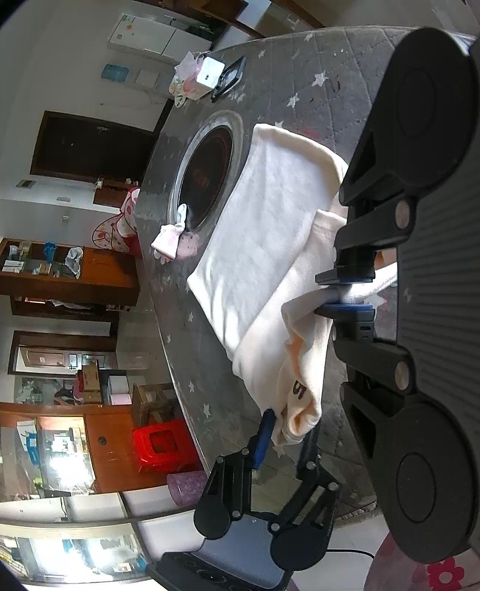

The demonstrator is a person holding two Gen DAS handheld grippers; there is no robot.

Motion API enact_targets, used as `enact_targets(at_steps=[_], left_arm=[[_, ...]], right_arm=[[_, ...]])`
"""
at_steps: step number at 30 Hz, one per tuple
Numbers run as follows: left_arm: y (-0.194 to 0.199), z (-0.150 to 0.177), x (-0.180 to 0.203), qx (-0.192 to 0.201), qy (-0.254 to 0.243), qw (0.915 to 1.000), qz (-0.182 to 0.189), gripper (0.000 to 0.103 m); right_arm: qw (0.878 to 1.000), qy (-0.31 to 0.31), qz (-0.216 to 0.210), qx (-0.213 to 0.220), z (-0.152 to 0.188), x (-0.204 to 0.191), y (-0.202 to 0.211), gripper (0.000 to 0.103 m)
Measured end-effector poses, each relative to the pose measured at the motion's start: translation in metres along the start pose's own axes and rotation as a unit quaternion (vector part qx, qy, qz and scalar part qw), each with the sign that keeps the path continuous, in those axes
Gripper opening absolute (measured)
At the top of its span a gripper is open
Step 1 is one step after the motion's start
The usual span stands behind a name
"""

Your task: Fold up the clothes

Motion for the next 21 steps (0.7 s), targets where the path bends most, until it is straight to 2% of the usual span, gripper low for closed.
enact_targets(at_steps=[2, 6, 7, 8, 9, 11, 14, 21], left_arm=[[0.001, 0.001, 0.002, 0.003, -0.003, 1.0000, 0.009, 0.055], [-0.003, 0.002, 0.002, 0.001, -0.013, 0.9998, 0.012, 0.055], [-0.004, 0.002, 0.000, 0.000, -0.011, 0.9998, 0.015, 0.051], [-0.006, 0.002, -0.003, -0.001, -0.007, 0.9998, 0.016, 0.039], [-0.008, 0.002, -0.005, -0.006, -0.004, 0.9998, 0.016, 0.033], [-0.007, 0.002, -0.010, -0.006, 0.001, 0.9998, 0.018, 0.014], [0.001, -0.002, -0.018, 0.006, 0.026, 0.9994, 0.022, 0.008], [0.034, -0.018, -0.025, 0.022, 0.058, 0.9975, 0.035, 0.007]], right_arm=[[1.000, -0.004, 0.001, 0.001, -0.001, 0.001, 0.000, 0.009], [1.000, -0.007, -0.001, 0.004, -0.002, 0.000, -0.001, 0.009], [1.000, -0.007, 0.000, 0.004, -0.002, 0.000, 0.000, 0.009], [1.000, -0.008, 0.000, 0.004, -0.002, 0.000, 0.000, 0.009], [1.000, -0.009, 0.001, 0.005, -0.002, -0.001, 0.000, 0.009], [1.000, -0.011, 0.001, 0.007, -0.001, -0.001, 0.002, 0.008], [1.000, -0.012, -0.001, 0.012, 0.000, -0.003, 0.007, 0.008], [0.999, -0.002, -0.023, 0.025, -0.003, -0.013, 0.032, 0.008]])
Point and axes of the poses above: each gripper's, at about its wrist camera, not at the fingertips, and y roughly against the way its jaws point, x to its right, z to its underside, the point moved 2 cm from there along -y, roughly the way its jaws point, and after that the axes turned 10 degrees about x, right-handed, at the moved point
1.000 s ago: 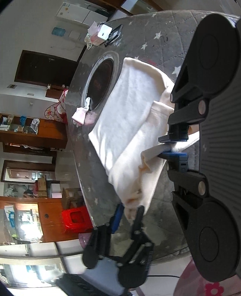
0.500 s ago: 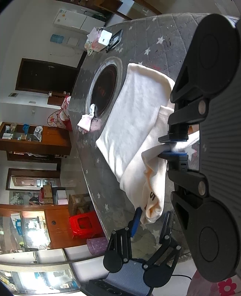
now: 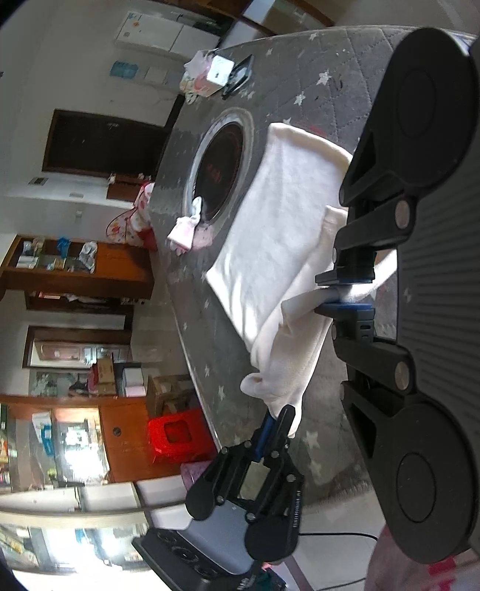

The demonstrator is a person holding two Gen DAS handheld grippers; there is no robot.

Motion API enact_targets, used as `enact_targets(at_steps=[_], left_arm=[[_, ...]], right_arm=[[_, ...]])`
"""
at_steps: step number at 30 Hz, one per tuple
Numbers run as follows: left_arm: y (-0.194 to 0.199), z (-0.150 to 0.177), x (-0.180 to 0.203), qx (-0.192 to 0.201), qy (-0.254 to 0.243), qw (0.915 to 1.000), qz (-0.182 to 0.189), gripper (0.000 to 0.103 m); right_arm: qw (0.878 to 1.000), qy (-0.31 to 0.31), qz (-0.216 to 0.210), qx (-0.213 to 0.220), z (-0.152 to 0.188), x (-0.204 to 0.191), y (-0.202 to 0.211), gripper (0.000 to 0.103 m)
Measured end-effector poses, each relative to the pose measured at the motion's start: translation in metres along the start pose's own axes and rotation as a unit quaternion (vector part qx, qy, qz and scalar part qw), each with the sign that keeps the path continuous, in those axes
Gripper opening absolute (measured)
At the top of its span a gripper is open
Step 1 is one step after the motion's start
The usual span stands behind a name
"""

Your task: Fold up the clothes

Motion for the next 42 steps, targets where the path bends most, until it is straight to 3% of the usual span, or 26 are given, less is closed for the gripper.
enact_targets(at_steps=[6, 12, 26, 35, 42], left_arm=[[0.044, -0.017, 0.010, 0.013, 0.034, 0.9993, 0.014, 0.007], [0.042, -0.030, 0.005, 0.017, 0.031, 0.9994, -0.004, 0.007], [-0.075, -0.052, -0.054, -0.015, -0.005, 0.9995, -0.026, 0.007], [-0.160, -0.036, -0.077, -0.056, 0.006, 0.9966, -0.060, 0.007], [-0.185, -0.028, -0.081, -0.061, 0.020, 0.9942, -0.086, 0.011]], right_arm=[[0.999, 0.003, -0.039, -0.002, -0.009, -0.023, 0.045, 0.008], [0.999, 0.000, -0.044, 0.000, -0.022, -0.022, 0.050, 0.008], [0.999, -0.048, 0.018, -0.012, -0.032, 0.063, -0.028, 0.008], [0.992, -0.085, 0.086, -0.033, -0.004, 0.104, -0.093, 0.008], [0.983, -0.124, 0.125, -0.044, 0.017, 0.123, -0.119, 0.008]])
Point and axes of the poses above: each gripper's, at about its wrist camera, not at the fingertips, and y roughly against the way its jaws point, x to its right, z to its underside, the point moved 2 cm from there along -y, roughly the way its jaws point, and after that the axes turned 10 degrees about x, right-handed, at the moved point
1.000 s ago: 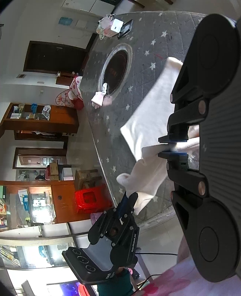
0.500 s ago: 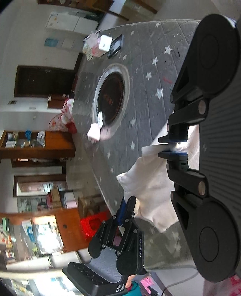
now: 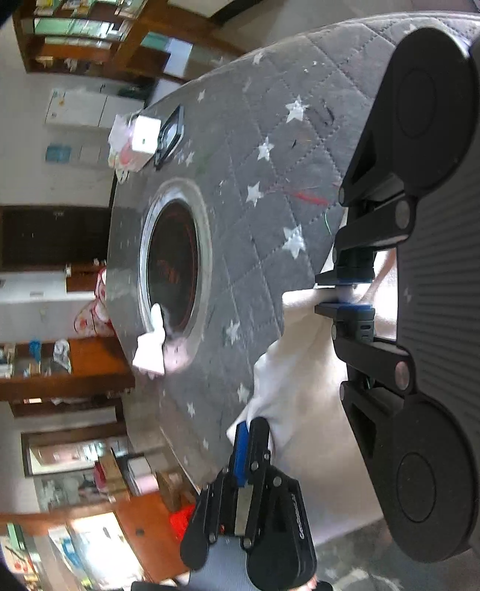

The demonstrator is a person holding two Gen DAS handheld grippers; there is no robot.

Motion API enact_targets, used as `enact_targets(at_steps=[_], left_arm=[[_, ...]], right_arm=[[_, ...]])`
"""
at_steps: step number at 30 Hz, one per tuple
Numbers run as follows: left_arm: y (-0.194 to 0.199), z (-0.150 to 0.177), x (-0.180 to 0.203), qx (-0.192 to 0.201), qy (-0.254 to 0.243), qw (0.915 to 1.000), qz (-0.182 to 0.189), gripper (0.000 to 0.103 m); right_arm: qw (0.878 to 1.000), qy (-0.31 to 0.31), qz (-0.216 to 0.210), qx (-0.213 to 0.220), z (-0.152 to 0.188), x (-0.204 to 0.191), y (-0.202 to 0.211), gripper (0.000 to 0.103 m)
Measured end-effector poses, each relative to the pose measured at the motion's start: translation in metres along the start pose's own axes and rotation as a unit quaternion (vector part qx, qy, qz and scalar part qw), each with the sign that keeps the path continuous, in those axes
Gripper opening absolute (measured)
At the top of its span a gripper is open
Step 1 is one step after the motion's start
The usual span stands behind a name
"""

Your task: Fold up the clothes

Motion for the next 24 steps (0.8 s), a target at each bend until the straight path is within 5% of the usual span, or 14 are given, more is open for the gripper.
enact_targets(at_steps=[5, 14, 19, 24], left_arm=[[-0.001, -0.006, -0.001, 0.016, 0.003, 0.9997, -0.019, 0.009], [-0.002, -0.011, -0.002, 0.024, 0.023, 0.9988, -0.036, 0.011], [0.034, -0.017, 0.011, 0.047, 0.015, 0.9988, -0.004, 0.011], [0.059, -0.011, 0.042, 0.046, 0.000, 0.9974, 0.056, 0.011]], right_arm=[[0.999, -0.011, 0.010, 0.030, -0.006, -0.001, 0.005, 0.008], [0.999, -0.007, 0.041, 0.007, -0.007, 0.006, -0.025, 0.011], [0.999, -0.006, 0.034, 0.019, -0.019, 0.009, -0.009, 0.011], [0.999, 0.003, -0.034, 0.014, -0.025, -0.012, 0.005, 0.011]])
Point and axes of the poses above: each gripper's, at about its wrist camera, not at the fingertips, and y roughly against the way its jaws point, x to its right, z to its underside, the point moved 2 cm from there along -y, roughly the way its jaws point, and after that the axes turned 10 degrees about x, right-handed, at the moved point
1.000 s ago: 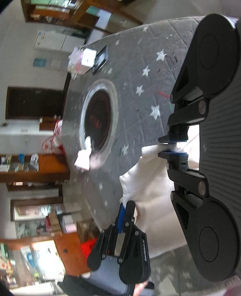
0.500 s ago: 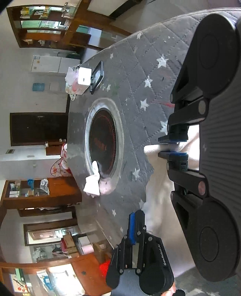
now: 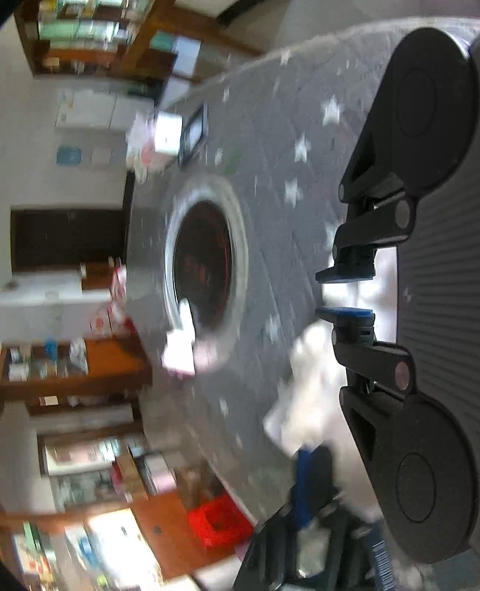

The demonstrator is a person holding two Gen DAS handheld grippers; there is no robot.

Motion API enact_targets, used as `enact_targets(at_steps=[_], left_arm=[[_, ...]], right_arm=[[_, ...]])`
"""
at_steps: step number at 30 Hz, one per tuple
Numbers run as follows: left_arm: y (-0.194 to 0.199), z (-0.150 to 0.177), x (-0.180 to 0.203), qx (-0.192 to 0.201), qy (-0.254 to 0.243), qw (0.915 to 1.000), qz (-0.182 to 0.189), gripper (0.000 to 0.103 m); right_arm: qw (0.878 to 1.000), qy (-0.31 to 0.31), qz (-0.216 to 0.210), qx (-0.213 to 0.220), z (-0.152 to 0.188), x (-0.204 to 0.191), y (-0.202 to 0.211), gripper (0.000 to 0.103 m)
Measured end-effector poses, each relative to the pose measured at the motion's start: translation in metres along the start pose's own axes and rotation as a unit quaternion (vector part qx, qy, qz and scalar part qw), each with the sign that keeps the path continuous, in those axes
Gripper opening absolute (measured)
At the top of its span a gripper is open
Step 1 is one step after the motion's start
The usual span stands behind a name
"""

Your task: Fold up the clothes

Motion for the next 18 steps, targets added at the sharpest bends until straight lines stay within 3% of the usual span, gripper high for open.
enact_targets(at_steps=[3, 7, 13, 18], left_arm=[[-0.001, 0.006, 0.021, -0.007, -0.012, 0.9996, 0.026, 0.011], [-0.011, 0.013, 0.034, -0.016, -0.019, 0.9990, 0.038, 0.011], [-0.017, 0.021, 0.033, -0.022, -0.009, 0.9985, 0.048, 0.010], [-0.016, 0.023, 0.032, -0.019, -0.005, 0.9988, 0.045, 0.011]], right_arm=[[0.999, 0.005, -0.022, -0.027, 0.004, -0.014, -0.015, 0.011], [0.999, -0.001, -0.013, -0.049, 0.008, -0.015, -0.040, 0.011], [0.998, -0.054, 0.006, -0.041, 0.007, 0.000, -0.058, 0.011], [0.998, -0.049, 0.018, -0.040, 0.001, 0.001, -0.066, 0.011]])
Point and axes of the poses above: each gripper's, at about its wrist camera, not at the fingertips, and y roughly against the way its jaws point, x to its right, z to its underside, the point moved 2 cm from there along -y, roughly the way its jaws point, and after that the axes turned 10 degrees about x, right-handed, at the moved point
